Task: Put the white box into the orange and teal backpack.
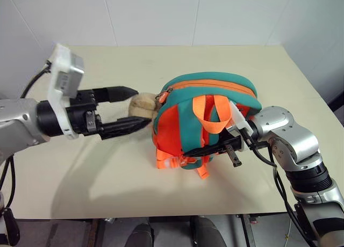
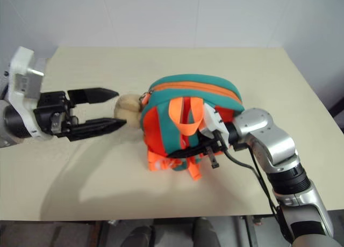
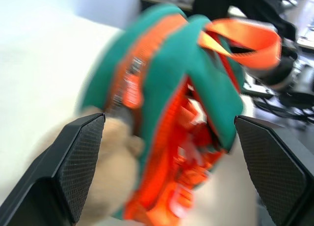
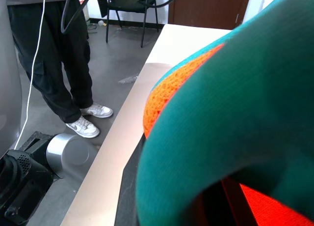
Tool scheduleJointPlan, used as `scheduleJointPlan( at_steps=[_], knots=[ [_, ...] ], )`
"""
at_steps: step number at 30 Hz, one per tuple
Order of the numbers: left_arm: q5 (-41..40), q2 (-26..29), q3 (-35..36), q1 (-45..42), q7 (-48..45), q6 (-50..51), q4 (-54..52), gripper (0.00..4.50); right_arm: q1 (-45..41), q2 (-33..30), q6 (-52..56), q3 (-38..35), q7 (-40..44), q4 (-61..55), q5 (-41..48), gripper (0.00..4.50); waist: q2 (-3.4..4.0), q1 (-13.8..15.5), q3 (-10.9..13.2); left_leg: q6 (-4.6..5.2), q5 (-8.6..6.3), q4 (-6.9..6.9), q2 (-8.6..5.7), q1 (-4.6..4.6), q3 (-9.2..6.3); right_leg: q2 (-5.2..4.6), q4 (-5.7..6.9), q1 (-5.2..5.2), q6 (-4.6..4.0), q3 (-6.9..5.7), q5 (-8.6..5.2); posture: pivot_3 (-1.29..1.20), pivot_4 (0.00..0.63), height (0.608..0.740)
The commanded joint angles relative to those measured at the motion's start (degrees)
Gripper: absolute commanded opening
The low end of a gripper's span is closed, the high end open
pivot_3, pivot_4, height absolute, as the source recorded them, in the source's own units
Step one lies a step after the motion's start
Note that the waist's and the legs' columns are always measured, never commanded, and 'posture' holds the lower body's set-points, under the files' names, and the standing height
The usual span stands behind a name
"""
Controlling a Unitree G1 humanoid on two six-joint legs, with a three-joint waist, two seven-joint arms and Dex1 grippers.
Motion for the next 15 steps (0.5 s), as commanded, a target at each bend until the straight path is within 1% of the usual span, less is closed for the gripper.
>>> scheduleJointPlan(
  at_steps=[1,3,8,10,15],
  knots=[
    [5.4,2.3,2.6,2.6,-4.0,-3.2,2.4,4.50,-0.5,-0.1,-0.8,-0.6,0.4,-1.0,0.3,0.50,0.01,0.0,0.0,0.00,0.00,0.00,0.00,0.00,0.01,0.00,0.00,0.00,0.00,0.00,0.00,0.00,0.150,0.740],
    [8.2,2.4,1.5,4.1,-6.3,-5.1,3.6,4.50,-0.4,-0.1,-0.7,-0.5,0.4,-1.0,0.3,0.50,0.02,0.1,0.0,0.01,0.00,-0.01,0.00,0.00,0.01,-0.01,-0.02,0.01,0.00,0.00,0.00,0.00,0.150,0.740],
    [13.7,-1.1,-4.3,3.3,-10.3,-9.8,6.5,4.50,-0.5,0.2,-0.8,-0.3,0.2,-0.9,0.1,0.50,0.02,0.1,0.0,0.03,-0.02,-0.01,0.00,-0.02,0.01,-0.02,-0.04,0.01,0.00,-0.01,0.00,0.00,0.150,0.740],
    [16.7,-2.7,-8.5,1.8,-12.8,-11.7,8.5,4.50,-0.5,0.3,-0.7,-0.3,0.0,-1.0,0.2,0.50,0.02,0.1,0.0,0.03,-0.02,-0.01,0.00,-0.02,0.01,-0.01,-0.03,0.01,0.00,-0.01,0.00,0.00,0.150,0.740],
    [20.8,-6.2,-14.4,-2.4,-16.6,-13.4,12.4,4.50,-0.1,0.0,-0.5,-0.4,-0.2,-1.6,0.2,0.50,0.02,0.0,0.0,0.03,-0.02,-0.01,0.00,-0.03,0.01,-0.01,0.02,0.00,0.00,-0.01,0.00,0.00,0.150,0.740]
  ],
)
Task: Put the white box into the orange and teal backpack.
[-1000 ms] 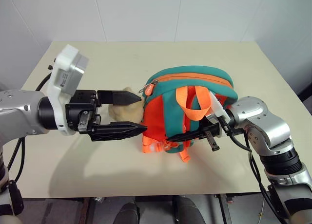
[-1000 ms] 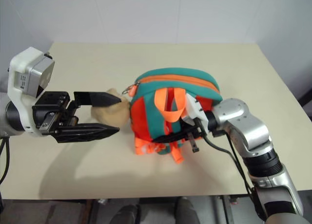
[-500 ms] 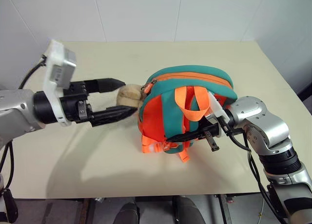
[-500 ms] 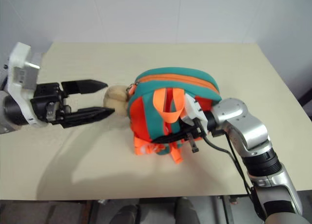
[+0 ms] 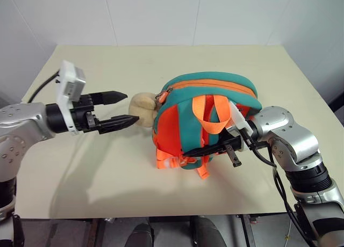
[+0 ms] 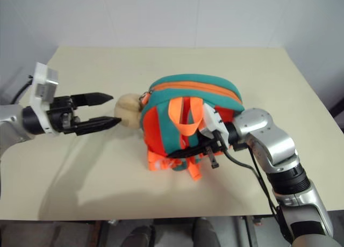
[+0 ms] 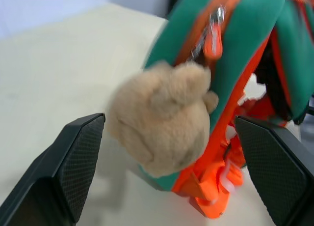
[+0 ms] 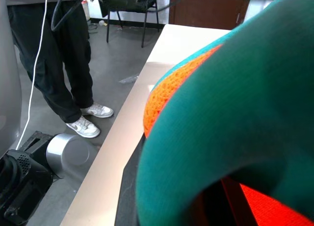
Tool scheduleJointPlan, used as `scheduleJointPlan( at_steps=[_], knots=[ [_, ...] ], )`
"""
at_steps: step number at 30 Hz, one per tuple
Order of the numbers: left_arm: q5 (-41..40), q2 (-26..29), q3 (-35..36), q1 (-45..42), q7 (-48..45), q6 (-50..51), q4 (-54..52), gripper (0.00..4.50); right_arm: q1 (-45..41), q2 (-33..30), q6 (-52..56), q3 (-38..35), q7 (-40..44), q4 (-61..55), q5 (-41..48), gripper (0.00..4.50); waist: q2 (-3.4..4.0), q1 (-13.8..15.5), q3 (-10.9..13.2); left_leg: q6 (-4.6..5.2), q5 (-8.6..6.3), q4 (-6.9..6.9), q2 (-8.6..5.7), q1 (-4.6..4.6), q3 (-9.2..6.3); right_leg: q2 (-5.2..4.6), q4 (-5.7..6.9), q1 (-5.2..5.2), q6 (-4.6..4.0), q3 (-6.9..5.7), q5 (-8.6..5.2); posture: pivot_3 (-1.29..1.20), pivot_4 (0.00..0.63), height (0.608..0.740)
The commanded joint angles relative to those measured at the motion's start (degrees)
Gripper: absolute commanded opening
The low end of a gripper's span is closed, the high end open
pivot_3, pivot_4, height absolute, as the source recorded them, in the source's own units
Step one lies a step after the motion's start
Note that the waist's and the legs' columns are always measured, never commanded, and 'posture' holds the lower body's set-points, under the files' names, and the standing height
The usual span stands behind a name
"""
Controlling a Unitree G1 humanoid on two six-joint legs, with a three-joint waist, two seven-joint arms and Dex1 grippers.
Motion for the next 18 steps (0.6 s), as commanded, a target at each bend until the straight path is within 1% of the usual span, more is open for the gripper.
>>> scheduleJointPlan(
  at_steps=[1,5,6,8,15,18],
  knots=[
    [2.6,-1.3,-2.5,-3.0,-3.3,-2.2,1.3,4.50,-0.1,-0.1,-0.5,-0.5,-0.1,-1.5,0.3,0.50,0.00,0.0,0.0,0.00,0.00,0.00,0.01,0.00,0.00,0.02,0.00,-0.01,0.00,0.00,0.00,0.00,0.150,0.740],
    [6.2,-3.6,-6.1,-6.2,-5.9,-3.5,4.1,4.50,-0.1,0.0,-0.5,-0.4,-0.4,-1.6,0.2,0.50,0.00,0.1,0.0,-0.02,0.01,-0.01,0.01,-0.04,0.00,0.01,0.10,0.00,0.01,-0.01,0.00,0.00,0.150,0.740],
    [6.7,-4.0,-6.5,-7.1,-5.7,-3.1,4.6,4.31,-0.1,0.0,-0.4,-0.4,-0.5,-1.7,0.2,0.50,0.00,0.0,0.0,-0.02,0.01,0.00,0.01,-0.05,0.00,0.00,0.10,0.00,0.01,-0.02,0.01,0.00,0.150,0.740],
    [7.6,-4.0,-7.4,-8.2,-6.1,-2.0,4.8,3.90,0.0,-0.1,-0.3,-0.5,-0.7,-1.9,0.2,0.50,0.00,0.1,0.0,-0.02,0.01,0.00,0.01,-0.05,0.00,0.00,0.10,0.00,0.02,-0.02,0.01,0.00,0.150,0.740],
    [9.2,-4.6,-8.1,-10.0,-7.6,-1.0,5.1,1.79,0.0,-0.1,-0.3,-0.5,-1.2,-1.9,0.1,0.50,0.00,0.0,0.0,-0.01,0.01,0.00,0.01,-0.05,-0.01,0.00,0.11,0.00,0.02,-0.02,0.01,0.00,0.150,0.740],
    [8.5,-4.0,-7.3,-10.6,-8.3,0.2,4.1,1.02,-0.1,0.0,-0.3,-0.5,-1.3,-1.8,0.0,0.50,0.00,0.0,0.0,-0.01,0.01,0.01,0.01,-0.04,-0.01,0.00,0.12,0.00,0.02,-0.02,0.01,0.00,0.150,0.740]
  ],
)
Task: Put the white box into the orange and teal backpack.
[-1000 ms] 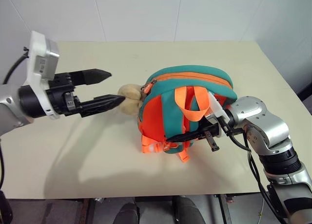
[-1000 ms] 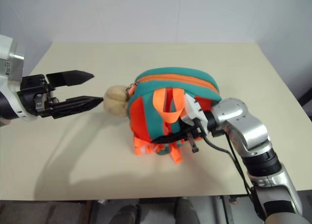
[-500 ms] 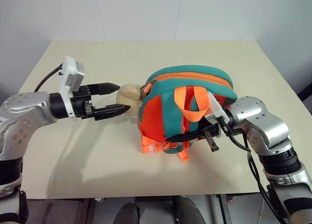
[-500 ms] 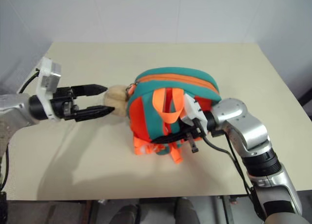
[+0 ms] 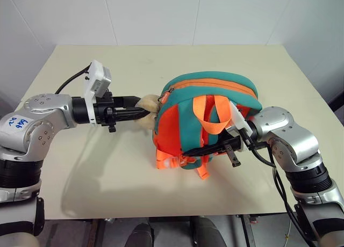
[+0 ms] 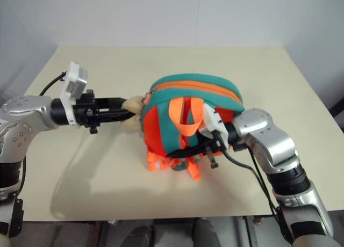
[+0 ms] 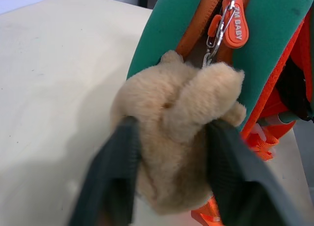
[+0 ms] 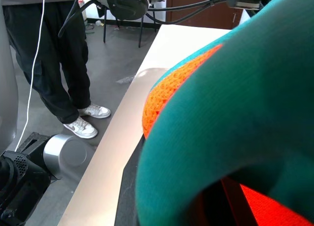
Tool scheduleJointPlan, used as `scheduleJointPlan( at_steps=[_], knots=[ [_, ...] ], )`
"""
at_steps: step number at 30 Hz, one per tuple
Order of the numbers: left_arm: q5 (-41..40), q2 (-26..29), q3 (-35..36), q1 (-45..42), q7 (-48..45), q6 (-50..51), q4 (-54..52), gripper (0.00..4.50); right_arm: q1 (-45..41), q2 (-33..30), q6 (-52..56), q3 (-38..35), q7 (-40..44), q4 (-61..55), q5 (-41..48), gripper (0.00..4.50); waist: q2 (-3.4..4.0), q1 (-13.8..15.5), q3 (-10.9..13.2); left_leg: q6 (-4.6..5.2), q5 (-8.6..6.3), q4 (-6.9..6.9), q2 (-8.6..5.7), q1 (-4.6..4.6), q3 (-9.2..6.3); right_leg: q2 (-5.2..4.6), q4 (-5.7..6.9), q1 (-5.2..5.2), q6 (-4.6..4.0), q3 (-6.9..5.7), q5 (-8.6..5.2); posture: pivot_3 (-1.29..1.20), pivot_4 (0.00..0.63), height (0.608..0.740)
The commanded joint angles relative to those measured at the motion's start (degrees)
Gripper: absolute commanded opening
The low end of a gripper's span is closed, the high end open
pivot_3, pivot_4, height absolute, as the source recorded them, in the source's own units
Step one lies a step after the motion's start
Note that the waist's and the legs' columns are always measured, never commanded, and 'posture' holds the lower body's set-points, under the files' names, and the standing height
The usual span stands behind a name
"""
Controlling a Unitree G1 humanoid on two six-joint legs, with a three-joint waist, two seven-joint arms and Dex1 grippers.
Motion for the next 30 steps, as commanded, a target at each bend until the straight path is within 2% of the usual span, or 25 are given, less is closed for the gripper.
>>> scheduleJointPlan(
  at_steps=[1,3,11,20,30],
  knots=[
    [-1.0,1.1,1.3,-2.0,-1.7,1.5,-2.7,0.82,-0.2,0.0,-0.4,-0.5,-0.5,-1.5,0.0,0.50,0.00,0.0,0.0,0.00,0.00,0.00,0.00,0.00,0.00,0.00,0.00,0.00,0.00,0.00,0.00,0.00,0.150,0.740],
    [-1.9,2.2,2.4,-3.2,-2.6,2.7,-3.1,0.54,-0.2,0.0,-0.4,-0.4,-0.5,-1.5,0.1,0.50,0.00,0.0,0.0,0.00,0.00,0.00,0.00,0.00,0.00,0.00,0.00,0.00,0.00,0.00,0.00,0.00,0.150,0.740],
    [0.8,7.6,2.7,-8.9,-8.8,2.2,0.9,0.53,-0.4,0.5,-0.8,-0.1,-0.7,-0.3,-0.4,0.50,0.00,-0.1,0.0,-0.01,0.01,-0.02,0.00,-0.01,0.01,0.01,-0.01,-0.01,0.00,0.00,0.00,0.00,0.150,0.740],
    [8.0,14.2,-3.3,-12.3,-21.4,-2.1,7.5,0.53,0.2,0.8,-0.9,-0.2,-0.7,-0.3,-0.8,0.50,0.01,-0.1,0.0,0.03,-0.01,-0.01,0.02,0.00,0.00,0.07,0.03,-0.01,0.00,0.00,0.00,0.00,0.150,0.740],
    [19.8,15.0,-11.6,-14.9,-31.1,-10.4,16.7,0.53,1.1,0.9,-1.1,-0.2,-1.0,-1.2,-0.9,0.50,0.01,-0.2,0.0,0.12,-0.07,-0.01,0.07,-0.01,0.01,0.12,0.02,-0.01,0.00,0.00,0.00,0.00,0.150,0.740]
  ],
)
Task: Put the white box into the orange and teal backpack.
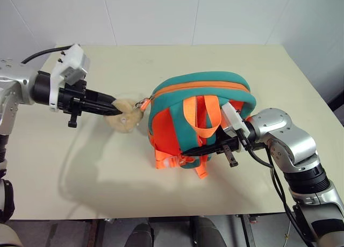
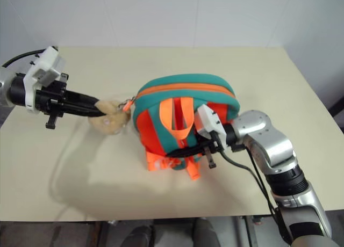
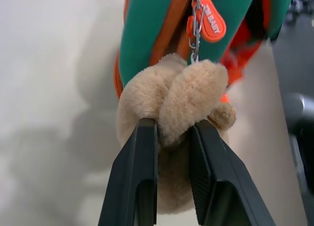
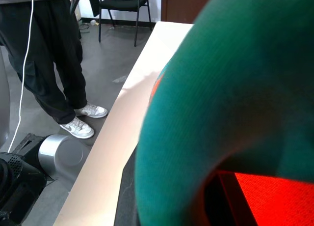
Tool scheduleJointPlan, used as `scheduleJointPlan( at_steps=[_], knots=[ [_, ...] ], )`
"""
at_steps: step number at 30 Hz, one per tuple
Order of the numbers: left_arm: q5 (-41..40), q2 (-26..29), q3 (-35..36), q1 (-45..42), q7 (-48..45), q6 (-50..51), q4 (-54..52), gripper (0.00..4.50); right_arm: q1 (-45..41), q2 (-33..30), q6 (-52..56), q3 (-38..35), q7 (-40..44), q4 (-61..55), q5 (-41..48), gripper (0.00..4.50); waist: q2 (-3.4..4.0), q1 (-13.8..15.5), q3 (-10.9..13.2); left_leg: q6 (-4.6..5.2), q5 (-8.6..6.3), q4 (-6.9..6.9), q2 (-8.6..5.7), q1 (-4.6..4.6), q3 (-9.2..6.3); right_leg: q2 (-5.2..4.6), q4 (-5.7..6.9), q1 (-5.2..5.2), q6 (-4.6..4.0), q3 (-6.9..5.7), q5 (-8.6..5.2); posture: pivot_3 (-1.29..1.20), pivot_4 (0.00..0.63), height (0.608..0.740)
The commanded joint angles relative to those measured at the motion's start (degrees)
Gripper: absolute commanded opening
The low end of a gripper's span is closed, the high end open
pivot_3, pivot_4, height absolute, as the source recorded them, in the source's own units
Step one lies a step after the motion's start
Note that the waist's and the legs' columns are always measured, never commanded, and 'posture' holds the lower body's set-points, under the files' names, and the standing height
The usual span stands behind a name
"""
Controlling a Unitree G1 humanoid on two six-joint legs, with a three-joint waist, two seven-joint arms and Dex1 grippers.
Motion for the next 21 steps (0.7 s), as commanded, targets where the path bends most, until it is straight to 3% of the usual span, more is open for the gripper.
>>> scheduleJointPlan(
  at_steps=[1,21],
  knots=[
    [4.3,0.7,-1.4,-1.6,-2.6,-3.1,3.0,0.53,0.6,0.1,-1.0,-0.4,-0.3,-1.6,0.2,0.50,0.00,0.0,0.0,0.01,0.00,0.00,0.01,0.00,0.00,0.00,0.00,0.00,0.00,0.00,0.00,0.00,0.150,0.740],
    [23.0,-13.4,-11.8,-6.9,-4.3,-18.7,22.3,0.53,0.9,0.5,-1.0,-0.6,-1.3,-1.8,0.1,0.50,0.00,0.0,0.0,0.04,-0.02,0.09,0.02,-0.01,0.00,0.02,0.09,-0.01,0.00,0.00,0.00,0.00,0.150,0.740]
  ],
)
